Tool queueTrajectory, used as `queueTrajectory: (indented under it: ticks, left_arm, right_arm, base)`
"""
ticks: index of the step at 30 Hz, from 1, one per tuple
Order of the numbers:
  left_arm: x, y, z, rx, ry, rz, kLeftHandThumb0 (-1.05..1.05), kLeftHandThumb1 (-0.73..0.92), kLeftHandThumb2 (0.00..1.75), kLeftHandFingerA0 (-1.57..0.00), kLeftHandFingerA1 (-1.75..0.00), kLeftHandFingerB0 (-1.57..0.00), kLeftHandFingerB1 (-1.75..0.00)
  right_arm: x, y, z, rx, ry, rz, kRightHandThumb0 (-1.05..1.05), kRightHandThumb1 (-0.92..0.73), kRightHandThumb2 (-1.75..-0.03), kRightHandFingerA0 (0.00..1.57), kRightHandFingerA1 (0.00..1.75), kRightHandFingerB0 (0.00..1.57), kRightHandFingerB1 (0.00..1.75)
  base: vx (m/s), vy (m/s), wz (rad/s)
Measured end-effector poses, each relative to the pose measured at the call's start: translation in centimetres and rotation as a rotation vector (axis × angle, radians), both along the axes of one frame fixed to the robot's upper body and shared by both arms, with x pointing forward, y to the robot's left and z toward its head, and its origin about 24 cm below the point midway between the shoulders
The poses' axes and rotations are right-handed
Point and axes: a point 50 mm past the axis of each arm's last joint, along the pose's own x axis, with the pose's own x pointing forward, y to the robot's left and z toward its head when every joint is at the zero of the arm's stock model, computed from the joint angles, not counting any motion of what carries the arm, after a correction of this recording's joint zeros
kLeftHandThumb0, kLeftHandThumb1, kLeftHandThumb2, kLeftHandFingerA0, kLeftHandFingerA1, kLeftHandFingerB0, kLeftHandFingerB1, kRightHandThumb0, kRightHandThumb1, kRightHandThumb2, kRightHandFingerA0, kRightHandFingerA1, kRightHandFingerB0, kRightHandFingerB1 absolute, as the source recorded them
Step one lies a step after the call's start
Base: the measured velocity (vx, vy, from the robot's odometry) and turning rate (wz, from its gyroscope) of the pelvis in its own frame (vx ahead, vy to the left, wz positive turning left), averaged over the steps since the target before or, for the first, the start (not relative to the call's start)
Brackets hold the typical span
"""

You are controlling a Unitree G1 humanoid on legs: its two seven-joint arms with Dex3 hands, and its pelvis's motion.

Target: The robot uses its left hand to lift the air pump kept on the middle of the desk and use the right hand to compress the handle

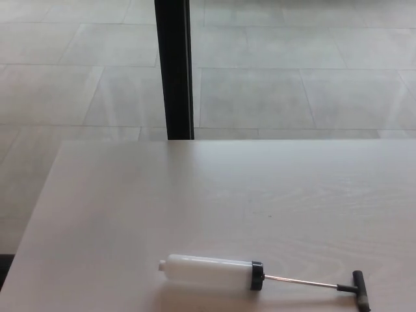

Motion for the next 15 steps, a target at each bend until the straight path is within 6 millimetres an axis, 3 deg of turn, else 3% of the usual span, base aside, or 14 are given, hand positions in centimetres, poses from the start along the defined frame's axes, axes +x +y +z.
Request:
queueTrajectory:
  ticks: [5, 12, 13, 15]
  left_arm:
    - [0.1, 1.2, 1.1, -0.005, -0.039, 0.003, -0.60, 0.74, 0.63, -0.55, -0.47, -0.50, -0.39]
    - [-0.2, 1.3, 1.4, -0.027, -0.066, 0.001, -0.60, 0.74, 0.63, -0.55, -0.47, -0.50, -0.39]
    - [-0.2, 1.3, 1.4, -0.028, -0.068, 0.003, -0.69, 0.72, 0.61, -0.19, -0.43, -0.24, -0.36]
    - [2.6, 1.9, 1.9, -0.002, -0.182, -0.020, -0.73, 0.69, 0.61, -0.28, -0.49, -0.29, -0.36]
  right_arm:
    - [-0.2, -1.2, 1.1, -0.007, -0.114, -0.093, -0.61, -0.75, -0.62, 0.64, 0.69, 0.38, 0.39]
    - [0.2, -1.6, 1.4, 0.002, -0.167, -0.115, -0.61, -0.75, -0.62, 0.64, 0.69, 0.38, 0.39]
    - [0.3, -1.6, 1.3, 0.004, -0.171, -0.116, -0.95, -0.72, -1.07, 0.00, 0.09, 0.03, 0.05]
    - [1.1, -2.2, 2.4, -0.022, -0.226, -0.117, -0.81, -0.68, -1.08, 0.00, 0.20, 0.00, 0.17]
  base:
    - [0.00, 0.000, 0.00]
    - [0.00, 0.000, 0.00]
    - [0.00, 0.000, 0.00]
    - [-0.02, 0.003, 0.06]
